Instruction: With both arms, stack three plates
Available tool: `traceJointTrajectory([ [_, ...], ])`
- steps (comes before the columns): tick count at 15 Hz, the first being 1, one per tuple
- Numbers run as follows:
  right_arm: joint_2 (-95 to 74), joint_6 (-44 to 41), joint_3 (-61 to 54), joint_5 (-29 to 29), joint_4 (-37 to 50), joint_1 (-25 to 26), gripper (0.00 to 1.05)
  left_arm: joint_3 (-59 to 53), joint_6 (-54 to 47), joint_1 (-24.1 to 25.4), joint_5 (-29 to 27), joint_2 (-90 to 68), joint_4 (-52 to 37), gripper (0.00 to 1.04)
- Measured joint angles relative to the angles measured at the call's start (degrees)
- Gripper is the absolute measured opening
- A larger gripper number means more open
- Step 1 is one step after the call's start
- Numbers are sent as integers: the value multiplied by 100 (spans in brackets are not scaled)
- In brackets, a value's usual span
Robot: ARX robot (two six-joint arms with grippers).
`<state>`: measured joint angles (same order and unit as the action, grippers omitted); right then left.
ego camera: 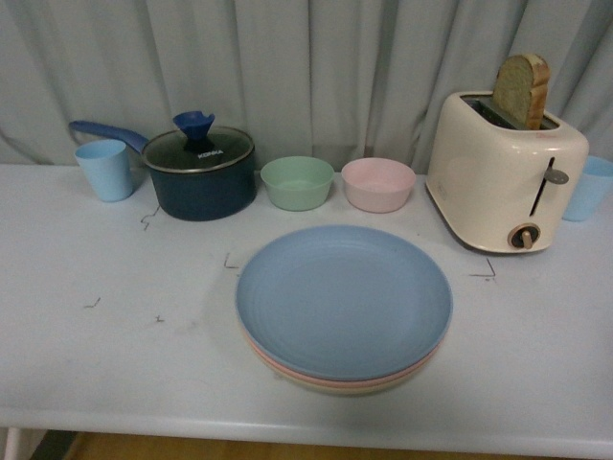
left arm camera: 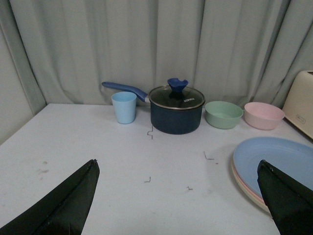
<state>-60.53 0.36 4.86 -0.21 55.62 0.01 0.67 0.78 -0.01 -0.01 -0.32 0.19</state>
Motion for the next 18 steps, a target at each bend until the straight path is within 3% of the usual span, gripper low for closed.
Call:
traceJointTrajectory([
  [8,2564,0,-420,0,-2149,0,2,0,0,0,0,0,2,98],
  [18,4478,0,-422,2,-3980,0,2,0,0,-2,0,0,2,98],
])
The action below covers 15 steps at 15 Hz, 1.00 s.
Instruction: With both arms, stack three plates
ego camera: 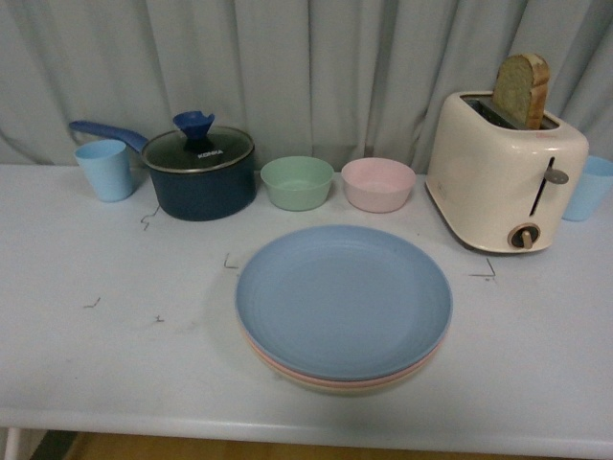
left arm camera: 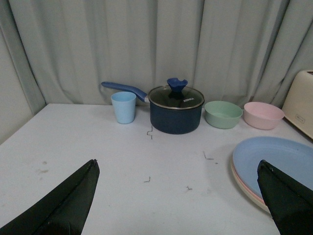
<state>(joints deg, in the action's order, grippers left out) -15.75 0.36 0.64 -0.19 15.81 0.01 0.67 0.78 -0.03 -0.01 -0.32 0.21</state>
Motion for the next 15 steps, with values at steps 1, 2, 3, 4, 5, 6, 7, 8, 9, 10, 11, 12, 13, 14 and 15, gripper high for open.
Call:
traceJointTrajectory([
  [1,131,0,0,-2,-122,0,2,0,0,2,0,0,0,98],
  [2,267,0,0,-2,-262,0,2,0,0,2,0,0,0,98],
  [3,374,2,0,0,-374,0,2,0,0,0,0,0,0,98],
  [4,472,0,0,0,-470,0,2,0,0,2,0,0,0,98],
  [5,551,0,0,0,-544,0,2,0,0,2,0,0,0,98],
  [6,697,2,2,0,-761,0,2,0,0,0,0,0,0,98],
  [7,1333,0,2,11,-1622,0,2,0,0,0,-2,0,0,98],
  [8,1558,0,7,13,-1491,0,2,0,0,0,4,0,4,98],
  [9,1558,0,2,11,-1631,2,2,0,0,2,2,0,-7,98],
  [10,1550,0,2,11,-1604,0,2,0,0,2,4,0,0,98],
  [11,1558,-2,2,11,-1602,0,2,0,0,0,0,0,0,98],
  [12,1558,-2,2,11,-1602,0,13,0,0,0,0,0,-2,98],
  [13,1558,-2,2,11,-1602,0,17,0,0,2,0,0,-2,98],
  [14,1558,-2,2,13,-1602,0,21,0,0,0,0,0,-2,98],
  [15,1558,0,2,11,-1602,0,22,0,0,0,0,0,-2,98],
])
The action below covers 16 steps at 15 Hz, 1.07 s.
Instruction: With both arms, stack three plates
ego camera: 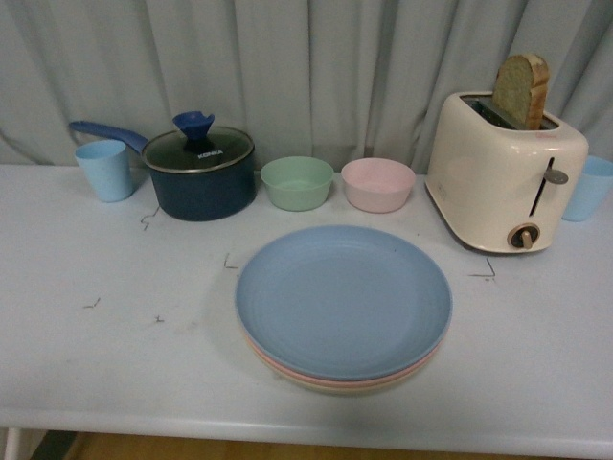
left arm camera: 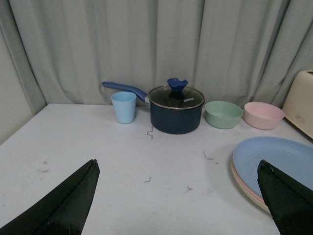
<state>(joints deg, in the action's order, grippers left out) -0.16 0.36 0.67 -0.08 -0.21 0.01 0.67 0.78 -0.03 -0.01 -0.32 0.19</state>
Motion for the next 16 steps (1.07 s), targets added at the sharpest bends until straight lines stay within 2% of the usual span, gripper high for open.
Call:
traceJointTrajectory([
  [2,0,-2,0,0,0,0,30,0,0,0,0,0,0,98],
  [3,0,-2,0,0,0,0,41,0,0,0,0,0,0,98],
  [4,0,-2,0,0,0,0,53,0,0,2,0,0,0,98],
  [5,0,-2,0,0,-2,0,71,0,0,2,0,0,0,98],
  [7,0,0,0,0,0,0,100,0,0,2,0,0,0,98],
  [16,0,0,0,0,0,0,98,0,0,0,0,0,0,98],
])
